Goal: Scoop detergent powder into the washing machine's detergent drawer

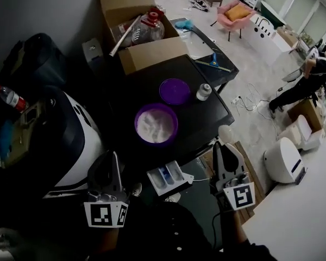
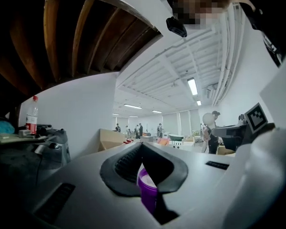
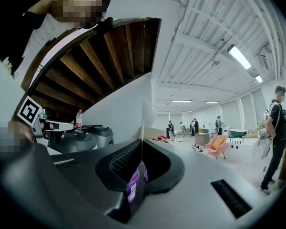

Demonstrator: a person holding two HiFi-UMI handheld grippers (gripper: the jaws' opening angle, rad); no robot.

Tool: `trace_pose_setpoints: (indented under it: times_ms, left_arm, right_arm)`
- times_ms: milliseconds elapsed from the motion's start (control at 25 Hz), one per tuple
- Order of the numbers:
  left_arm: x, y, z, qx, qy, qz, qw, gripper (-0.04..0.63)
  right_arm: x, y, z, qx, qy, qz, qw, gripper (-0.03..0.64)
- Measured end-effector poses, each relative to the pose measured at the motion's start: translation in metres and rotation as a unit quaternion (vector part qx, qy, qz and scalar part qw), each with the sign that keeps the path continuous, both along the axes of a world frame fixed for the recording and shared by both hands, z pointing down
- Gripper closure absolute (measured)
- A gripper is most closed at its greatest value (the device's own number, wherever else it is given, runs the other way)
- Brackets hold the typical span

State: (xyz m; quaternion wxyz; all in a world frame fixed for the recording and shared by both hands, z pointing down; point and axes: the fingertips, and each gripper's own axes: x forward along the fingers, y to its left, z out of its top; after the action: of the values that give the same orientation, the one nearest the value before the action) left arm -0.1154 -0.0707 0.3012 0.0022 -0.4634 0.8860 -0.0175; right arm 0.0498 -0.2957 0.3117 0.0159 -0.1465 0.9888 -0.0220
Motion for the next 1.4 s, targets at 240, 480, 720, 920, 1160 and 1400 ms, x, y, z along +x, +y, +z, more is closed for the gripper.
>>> trace_pose_setpoints:
  times_ms: [240, 480, 720, 920, 1160, 1400]
  left_arm:
    - [0.007, 0.02, 0.004, -0.006, 0.005, -0.045, 0.9989, 0.581]
    - [-0.011, 0.017, 0.001, -0.004, 0.003, -0.039, 0.9992, 0.581]
    - [-0.025, 0.009, 0.007, 0.0, 0.012, -0.017, 0.9998, 0.581]
    - [-0.037, 0.004, 0.022, 0.0, 0.027, -0.003, 0.9996, 0.581]
    - [-0.049, 0.009, 0.046, -0.009, 0.059, 0.0, 0.9982, 0.581]
    - [-0.058, 0.01, 0.066, -0.014, 0.084, 0.003, 0.9964, 0.581]
  right_arm:
    - [-0.028, 0.004, 0.016, 0.013, 0.042, -0.073, 0.996, 0.583]
    - [-0.06, 0.014, 0.035, 0.055, 0.121, -0.142, 0.981, 0.583]
    - [-0.085, 0.019, 0.056, 0.101, 0.218, -0.2, 0.95, 0.584]
    - [-0.113, 0.022, 0.079, 0.148, 0.313, -0.255, 0.903, 0.584]
    - [-0.126, 0.031, 0.122, 0.198, 0.44, -0.325, 0.814, 0.584]
    - [-0.129, 0.039, 0.148, 0.218, 0.545, -0.38, 0.715, 0.584]
